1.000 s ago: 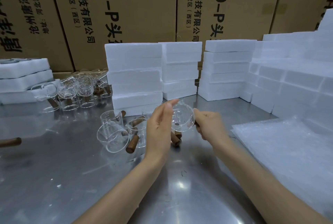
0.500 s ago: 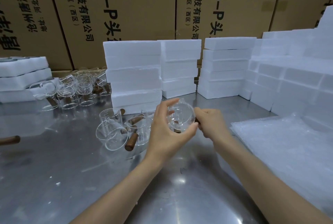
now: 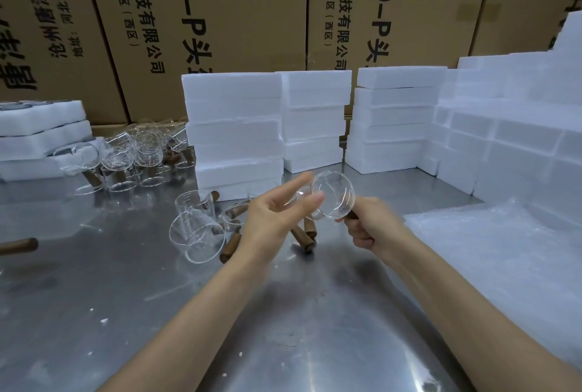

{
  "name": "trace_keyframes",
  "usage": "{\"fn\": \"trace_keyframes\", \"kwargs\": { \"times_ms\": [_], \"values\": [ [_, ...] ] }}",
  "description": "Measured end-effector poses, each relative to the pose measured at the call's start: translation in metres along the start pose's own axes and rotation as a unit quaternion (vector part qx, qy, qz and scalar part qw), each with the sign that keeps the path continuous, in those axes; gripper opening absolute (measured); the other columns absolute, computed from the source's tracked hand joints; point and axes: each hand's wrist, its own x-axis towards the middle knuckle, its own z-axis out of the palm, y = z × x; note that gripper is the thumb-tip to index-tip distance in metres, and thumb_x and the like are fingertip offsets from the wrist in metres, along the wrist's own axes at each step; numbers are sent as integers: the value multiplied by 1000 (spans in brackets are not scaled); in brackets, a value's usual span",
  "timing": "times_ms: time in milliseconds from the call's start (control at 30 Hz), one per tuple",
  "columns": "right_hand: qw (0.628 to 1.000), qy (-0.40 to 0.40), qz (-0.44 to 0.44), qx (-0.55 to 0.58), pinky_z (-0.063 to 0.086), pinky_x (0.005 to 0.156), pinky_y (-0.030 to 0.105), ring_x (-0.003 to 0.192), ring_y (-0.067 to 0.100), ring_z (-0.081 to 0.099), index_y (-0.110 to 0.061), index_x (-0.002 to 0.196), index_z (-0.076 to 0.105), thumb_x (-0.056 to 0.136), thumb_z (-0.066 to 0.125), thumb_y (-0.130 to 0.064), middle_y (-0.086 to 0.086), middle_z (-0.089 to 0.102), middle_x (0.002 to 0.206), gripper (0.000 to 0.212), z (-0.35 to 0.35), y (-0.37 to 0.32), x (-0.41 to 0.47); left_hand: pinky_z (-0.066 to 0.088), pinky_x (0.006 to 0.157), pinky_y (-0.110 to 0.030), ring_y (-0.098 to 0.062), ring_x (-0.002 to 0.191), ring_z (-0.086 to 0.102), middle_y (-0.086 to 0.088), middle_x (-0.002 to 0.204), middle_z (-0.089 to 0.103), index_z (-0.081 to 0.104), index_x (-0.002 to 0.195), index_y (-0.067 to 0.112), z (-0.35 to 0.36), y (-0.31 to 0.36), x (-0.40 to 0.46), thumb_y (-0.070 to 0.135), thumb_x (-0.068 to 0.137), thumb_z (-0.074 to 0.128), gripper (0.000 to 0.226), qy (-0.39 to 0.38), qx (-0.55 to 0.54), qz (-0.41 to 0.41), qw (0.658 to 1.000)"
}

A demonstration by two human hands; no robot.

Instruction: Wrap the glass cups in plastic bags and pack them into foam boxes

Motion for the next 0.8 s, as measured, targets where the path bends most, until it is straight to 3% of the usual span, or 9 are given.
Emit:
{"fn": "trace_keyframes", "kwargs": {
  "times_ms": [133,300,433,533,600,700,733,800],
  "values": [
    [999,26,-17,-26,17,34,16,36,10,17,-13,47,53,84,53,-21,-3,27,41,38,4,-1,-1,48,100,-35,-12,107,66,4,109,73,73,108,23,1,-3,0,50,53,83,63,53,-49,-25,997],
    [982,97,-109,-116,23,38,17,33,9,21,-19,27,49,86,53,-23,-6,30,34,59,14,3,1,57,79,-26,-13,92,71,4,96,75,71,89,18,10,-5,-4,51,47,77,54,132,-111,-39,984],
    [962,134,-176,-161,22,39,16,33,10,23,-18,32,53,86,50,-23,-6,31,31,54,18,6,0,53,89,-36,-12,97,69,2,101,72,64,89,18,16,-7,-6,51,52,78,52,168,-66,-18,983],
    [951,141,-205,-186,28,38,14,33,8,31,-7,46,59,88,49,-23,-11,41,31,46,19,6,-2,48,64,-11,5,70,65,10,101,62,58,96,19,22,-10,-9,31,69,82,39,152,3,32,988],
    [945,141,-215,-200,28,39,14,35,6,36,-6,50,61,90,48,-24,-14,46,34,45,19,6,-3,44,57,-6,11,77,63,17,104,55,53,100,26,23,-15,-9,25,70,85,44,129,38,38,990],
    [929,169,-247,-216,29,41,17,37,6,41,-5,52,60,91,48,-25,-11,48,36,45,19,4,-3,47,71,-7,19,100,54,19,122,50,51,116,32,21,-16,-8,52,62,81,65,85,51,23,995],
    [919,186,-265,-225,30,43,22,38,9,41,-1,55,58,92,48,-26,-6,51,39,46,18,4,-3,49,82,-11,16,106,53,16,130,51,50,124,29,20,-15,-7,62,61,78,76,69,26,4,997],
    [892,219,-305,-252,33,49,33,45,18,43,-3,54,50,94,47,-30,5,56,49,48,17,3,-4,47,101,-30,-6,121,54,5,139,52,47,136,25,17,-14,-4,75,57,71,97,42,-25,-68,996]
  ]
}}
